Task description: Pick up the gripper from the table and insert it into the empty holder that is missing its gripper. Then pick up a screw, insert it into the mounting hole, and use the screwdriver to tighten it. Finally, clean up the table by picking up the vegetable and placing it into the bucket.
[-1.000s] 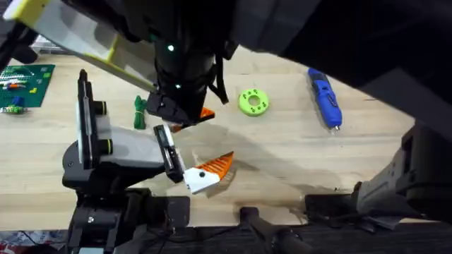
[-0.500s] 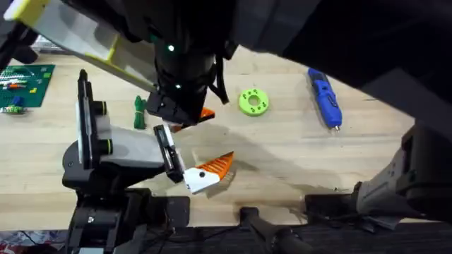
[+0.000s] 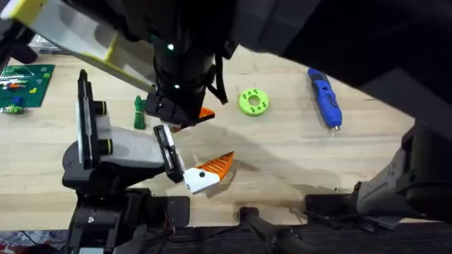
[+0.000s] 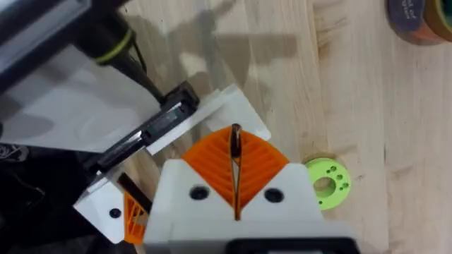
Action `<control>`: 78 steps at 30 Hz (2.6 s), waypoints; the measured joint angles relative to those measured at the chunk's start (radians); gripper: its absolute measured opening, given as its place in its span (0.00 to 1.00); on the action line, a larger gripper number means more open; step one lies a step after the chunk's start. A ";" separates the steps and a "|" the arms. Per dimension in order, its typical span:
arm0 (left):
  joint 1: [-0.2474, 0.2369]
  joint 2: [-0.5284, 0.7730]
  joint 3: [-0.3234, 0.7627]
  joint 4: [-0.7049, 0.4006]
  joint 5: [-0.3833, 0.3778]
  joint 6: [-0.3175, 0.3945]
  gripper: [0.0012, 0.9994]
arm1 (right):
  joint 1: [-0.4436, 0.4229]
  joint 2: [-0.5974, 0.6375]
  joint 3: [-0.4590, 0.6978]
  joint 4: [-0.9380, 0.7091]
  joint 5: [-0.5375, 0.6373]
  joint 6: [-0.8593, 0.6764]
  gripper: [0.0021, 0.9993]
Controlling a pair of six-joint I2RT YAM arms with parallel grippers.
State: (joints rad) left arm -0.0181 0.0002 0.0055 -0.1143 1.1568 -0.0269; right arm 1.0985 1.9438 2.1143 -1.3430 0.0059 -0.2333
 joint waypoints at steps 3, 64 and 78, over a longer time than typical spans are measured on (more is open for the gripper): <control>0.000 0.000 0.000 0.000 0.000 0.000 0.99 | 0.000 0.000 0.000 0.000 0.000 0.000 0.01; 0.000 0.000 0.000 -0.001 -0.001 -0.006 0.99 | 0.000 0.056 0.010 0.006 0.000 -0.004 0.01; 0.002 0.006 0.000 0.000 -0.006 -0.026 0.99 | -0.001 0.068 0.014 0.024 0.001 -0.004 0.01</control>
State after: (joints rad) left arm -0.0162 0.0063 0.0055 -0.1139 1.1510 -0.0532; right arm 1.0971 2.0115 2.1288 -1.3189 0.0066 -0.2375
